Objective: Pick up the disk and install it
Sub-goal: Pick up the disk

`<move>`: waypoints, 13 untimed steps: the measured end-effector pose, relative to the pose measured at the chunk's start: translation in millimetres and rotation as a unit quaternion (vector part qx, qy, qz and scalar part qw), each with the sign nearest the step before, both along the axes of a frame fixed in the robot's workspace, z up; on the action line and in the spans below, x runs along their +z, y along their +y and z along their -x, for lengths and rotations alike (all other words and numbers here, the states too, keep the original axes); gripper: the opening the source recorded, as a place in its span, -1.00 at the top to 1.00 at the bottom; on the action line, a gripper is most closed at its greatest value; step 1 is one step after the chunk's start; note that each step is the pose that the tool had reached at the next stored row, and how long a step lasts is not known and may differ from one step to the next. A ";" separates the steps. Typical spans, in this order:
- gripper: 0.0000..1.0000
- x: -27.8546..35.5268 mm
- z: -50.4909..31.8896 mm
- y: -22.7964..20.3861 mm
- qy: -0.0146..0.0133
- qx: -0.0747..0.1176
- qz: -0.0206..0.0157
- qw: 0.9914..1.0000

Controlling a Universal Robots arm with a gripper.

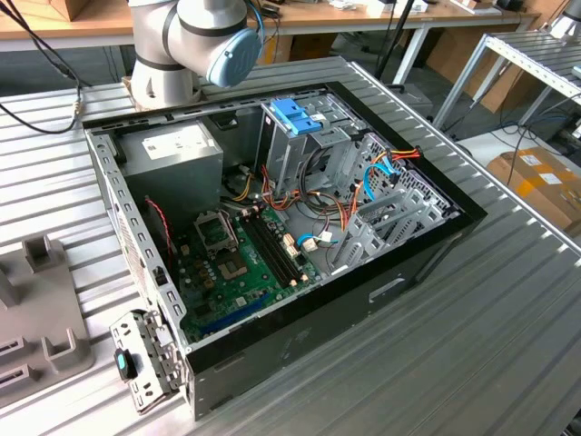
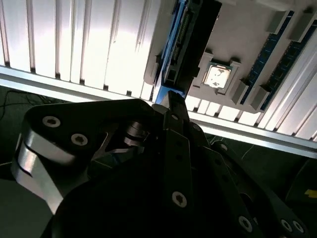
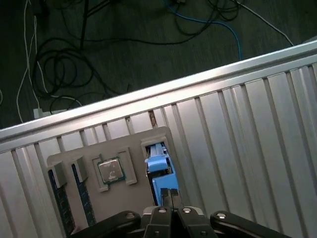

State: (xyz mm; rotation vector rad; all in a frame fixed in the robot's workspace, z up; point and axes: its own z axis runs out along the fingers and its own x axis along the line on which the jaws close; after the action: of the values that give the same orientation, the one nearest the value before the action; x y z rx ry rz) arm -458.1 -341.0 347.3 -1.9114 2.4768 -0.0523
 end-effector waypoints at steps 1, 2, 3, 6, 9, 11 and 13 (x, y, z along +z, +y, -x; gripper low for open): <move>0.79 -0.1 0.0 0.0 0.000 0.010 0.000 1.000; 0.79 -0.2 0.0 0.0 0.000 0.017 0.001 1.000; 0.79 -0.2 0.0 0.1 0.000 0.024 0.001 1.000; 0.79 -0.3 0.0 0.1 0.000 0.037 0.001 0.999; 0.79 -0.2 0.0 0.1 0.000 0.042 0.001 0.999; 0.79 -0.3 0.0 0.1 0.000 0.042 0.001 0.999; 0.79 -0.3 0.0 0.1 0.000 0.042 0.001 0.999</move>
State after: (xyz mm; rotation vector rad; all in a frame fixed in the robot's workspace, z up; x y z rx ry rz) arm -458.1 -340.9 347.1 -2.0139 2.3943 -0.0546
